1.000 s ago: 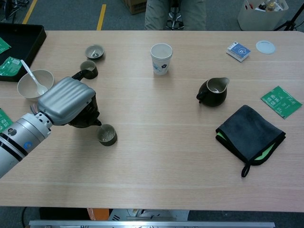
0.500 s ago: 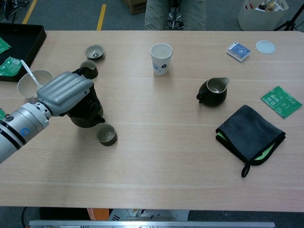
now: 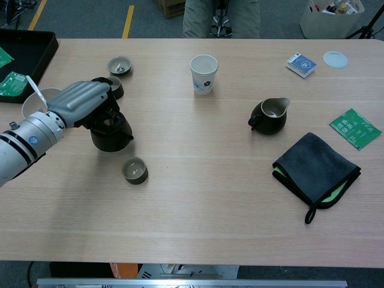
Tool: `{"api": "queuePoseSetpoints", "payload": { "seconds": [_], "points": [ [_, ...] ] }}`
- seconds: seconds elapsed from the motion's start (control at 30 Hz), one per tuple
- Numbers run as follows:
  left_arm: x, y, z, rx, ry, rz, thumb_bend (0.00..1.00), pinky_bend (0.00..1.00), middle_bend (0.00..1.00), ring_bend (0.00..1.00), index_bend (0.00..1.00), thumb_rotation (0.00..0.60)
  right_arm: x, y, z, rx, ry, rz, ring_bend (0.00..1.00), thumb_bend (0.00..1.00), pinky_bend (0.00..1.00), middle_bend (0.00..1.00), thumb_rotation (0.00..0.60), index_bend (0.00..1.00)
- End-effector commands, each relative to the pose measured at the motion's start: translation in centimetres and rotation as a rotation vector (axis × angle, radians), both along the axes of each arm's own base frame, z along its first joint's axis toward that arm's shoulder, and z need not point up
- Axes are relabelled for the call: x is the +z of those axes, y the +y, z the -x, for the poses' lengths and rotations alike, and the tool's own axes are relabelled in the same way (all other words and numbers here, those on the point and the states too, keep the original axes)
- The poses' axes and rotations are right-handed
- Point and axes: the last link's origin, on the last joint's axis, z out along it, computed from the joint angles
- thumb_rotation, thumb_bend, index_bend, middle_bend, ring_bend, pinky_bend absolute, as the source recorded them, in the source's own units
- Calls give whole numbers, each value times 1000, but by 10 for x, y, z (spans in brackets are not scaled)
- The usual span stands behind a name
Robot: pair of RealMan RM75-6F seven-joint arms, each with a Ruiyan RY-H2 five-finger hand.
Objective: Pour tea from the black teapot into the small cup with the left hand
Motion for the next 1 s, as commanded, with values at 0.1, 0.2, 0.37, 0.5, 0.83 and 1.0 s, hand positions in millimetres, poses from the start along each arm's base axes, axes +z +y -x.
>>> {"api": "queuePoseSetpoints", "payload": {
  "seconds": [0.1, 0.2, 0.37, 0.5, 0.83, 1.0],
  "points": [
    [-4, 12, 12, 65, -42, -4, 437, 91, 1000, 842, 946, 600, -1, -1, 1, 0, -2, -4, 268, 10, 283, 389, 600, 471],
    [-6, 16, 19, 102, -67, 2, 436, 91, 1000, 834, 940, 600, -2, -2, 1, 1, -3, -5, 268, 10, 283, 389, 600, 471],
    [-8, 22, 27, 147, -105, 16, 436, 91, 993, 815, 922, 600, -2, -2, 1, 0, -4, -6, 268, 10, 283, 389, 600, 471],
    [-9, 24, 30, 157, -103, 13, 436, 91, 987, 808, 918, 600, -2, -2, 1, 0, -5, -6, 268, 10, 283, 389, 600, 471],
    [-13, 23, 39, 191, -81, 32, 436, 91, 901, 730, 850, 600, -2, -2, 2, 1, -6, -5, 268, 10, 283, 388, 600, 471],
    [-11, 22, 39, 190, -67, 37, 436, 91, 805, 646, 707, 556, -2, -2, 2, 2, -7, -6, 268, 10, 283, 389, 600, 471]
  ]
}}
